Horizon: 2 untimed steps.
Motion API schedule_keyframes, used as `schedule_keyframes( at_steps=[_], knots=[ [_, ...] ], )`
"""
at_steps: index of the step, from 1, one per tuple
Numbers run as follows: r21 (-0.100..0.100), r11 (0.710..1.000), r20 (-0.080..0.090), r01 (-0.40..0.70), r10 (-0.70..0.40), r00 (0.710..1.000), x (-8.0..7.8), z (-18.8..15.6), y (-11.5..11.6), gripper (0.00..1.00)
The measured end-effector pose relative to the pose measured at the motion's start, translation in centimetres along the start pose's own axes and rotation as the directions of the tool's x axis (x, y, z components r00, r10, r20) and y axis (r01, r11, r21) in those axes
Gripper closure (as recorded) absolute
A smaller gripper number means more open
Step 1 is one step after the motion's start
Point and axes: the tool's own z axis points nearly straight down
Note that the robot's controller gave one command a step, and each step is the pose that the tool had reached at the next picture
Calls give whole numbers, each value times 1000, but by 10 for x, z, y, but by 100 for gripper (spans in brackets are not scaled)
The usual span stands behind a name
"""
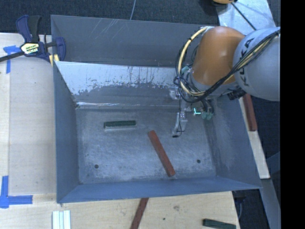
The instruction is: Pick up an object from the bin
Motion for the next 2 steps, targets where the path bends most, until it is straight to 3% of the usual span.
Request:
schedule_keyframes(
  at_steps=[1,2],
  knots=[
    [0,1000,8,0,0,1000,-2,-4,0,0],
    [3,998,9,68,-68,998,-1,6,26,0]
  ],
)
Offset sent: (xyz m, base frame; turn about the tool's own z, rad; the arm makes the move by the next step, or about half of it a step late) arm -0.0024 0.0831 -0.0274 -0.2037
